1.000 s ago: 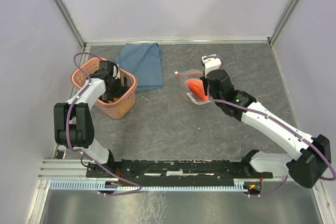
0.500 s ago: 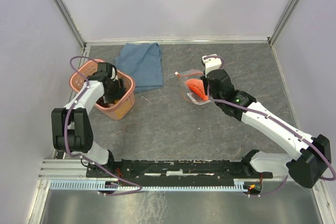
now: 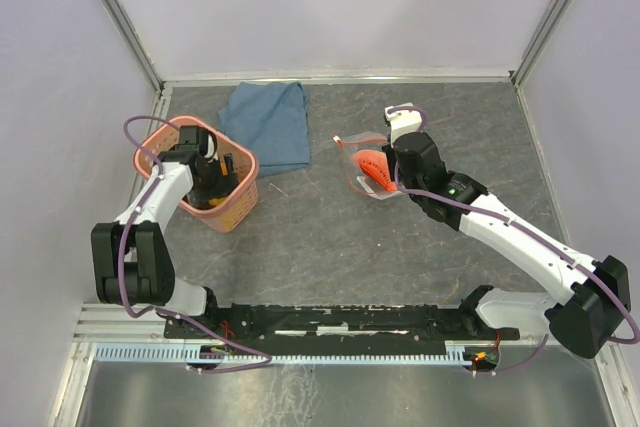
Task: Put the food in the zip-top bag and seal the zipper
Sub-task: Pick up the fake fruit from the bin.
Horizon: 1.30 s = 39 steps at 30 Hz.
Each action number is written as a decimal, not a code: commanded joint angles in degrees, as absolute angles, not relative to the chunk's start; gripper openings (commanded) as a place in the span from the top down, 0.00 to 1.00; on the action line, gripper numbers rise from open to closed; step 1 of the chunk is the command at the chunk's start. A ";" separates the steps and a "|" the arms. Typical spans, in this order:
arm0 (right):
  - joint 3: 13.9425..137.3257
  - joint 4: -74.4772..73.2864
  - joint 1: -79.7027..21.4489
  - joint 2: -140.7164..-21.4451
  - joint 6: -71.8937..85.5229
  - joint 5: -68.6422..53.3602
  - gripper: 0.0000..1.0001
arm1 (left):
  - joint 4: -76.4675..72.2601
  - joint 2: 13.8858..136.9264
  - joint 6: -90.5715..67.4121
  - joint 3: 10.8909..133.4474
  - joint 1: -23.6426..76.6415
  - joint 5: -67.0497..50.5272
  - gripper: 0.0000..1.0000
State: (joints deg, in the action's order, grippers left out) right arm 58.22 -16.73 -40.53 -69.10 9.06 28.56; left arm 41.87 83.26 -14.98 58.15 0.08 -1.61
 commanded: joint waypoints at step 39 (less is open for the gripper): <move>63.43 -18.24 -40.92 -72.71 8.52 26.30 0.98 | 41.97 71.22 -21.56 58.78 0.02 3.62 0.66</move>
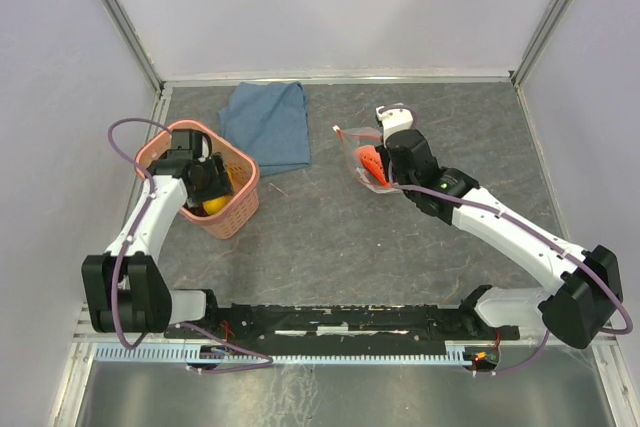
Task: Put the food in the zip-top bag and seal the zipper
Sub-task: Pick up the fake fruit from the bin.
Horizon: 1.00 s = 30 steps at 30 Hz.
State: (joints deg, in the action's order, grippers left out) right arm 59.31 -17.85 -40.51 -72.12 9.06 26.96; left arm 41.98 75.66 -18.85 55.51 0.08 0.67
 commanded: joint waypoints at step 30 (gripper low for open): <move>69.88 -21.96 -40.95 -73.68 9.15 13.53 0.98 | 18.44 54.32 -21.88 58.94 11.89 -21.25 0.66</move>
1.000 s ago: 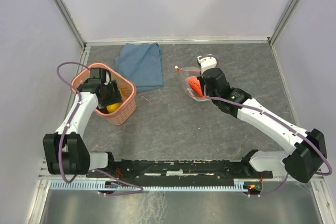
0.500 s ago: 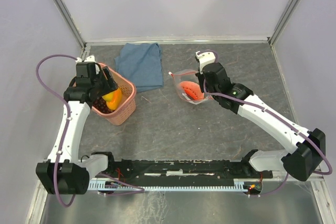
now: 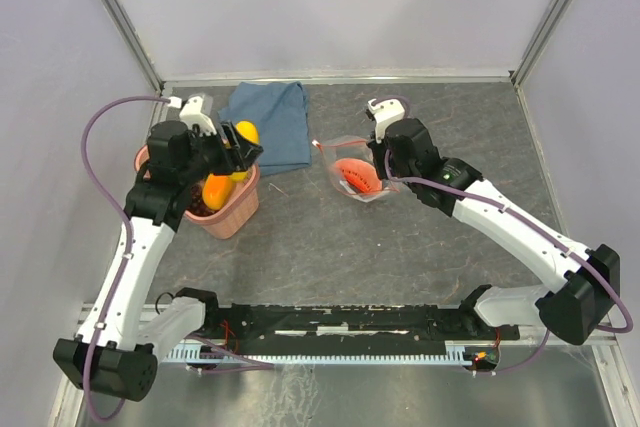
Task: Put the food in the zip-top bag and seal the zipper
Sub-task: Pick up the fake fruit from the bin, then place the fake fruit in the zipper food storage bag.
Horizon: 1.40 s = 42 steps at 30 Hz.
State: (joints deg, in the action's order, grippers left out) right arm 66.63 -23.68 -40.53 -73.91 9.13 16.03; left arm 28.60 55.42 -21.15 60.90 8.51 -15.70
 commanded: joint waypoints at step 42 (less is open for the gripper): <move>72.01 -23.90 -40.91 -75.33 8.90 -0.01 0.98 | -48.47 78.60 1.62 41.06 35.50 -36.39 0.67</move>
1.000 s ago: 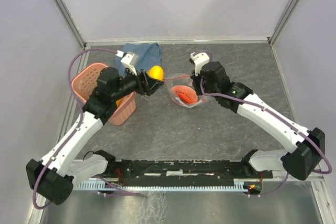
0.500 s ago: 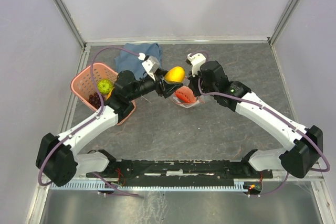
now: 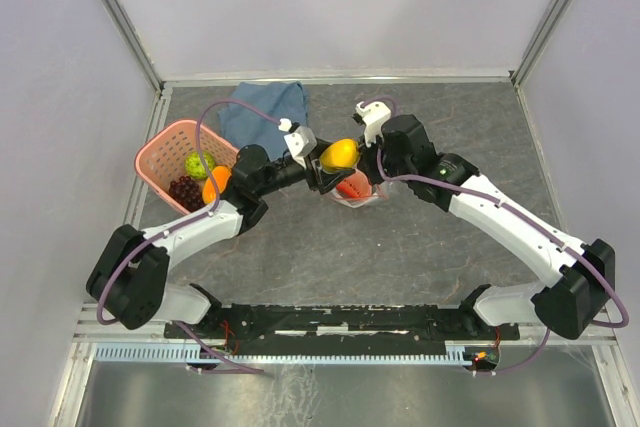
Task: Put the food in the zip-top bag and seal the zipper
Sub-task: Place the fake fruit in the zipper food storage bag.
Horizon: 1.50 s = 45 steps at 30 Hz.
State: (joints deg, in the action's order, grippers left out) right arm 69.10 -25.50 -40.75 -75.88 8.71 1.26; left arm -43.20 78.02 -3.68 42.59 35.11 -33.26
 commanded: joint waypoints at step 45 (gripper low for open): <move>72.88 -24.62 -39.08 -74.27 11.93 0.47 0.99 | -13.25 71.56 17.19 45.92 43.10 -20.39 0.47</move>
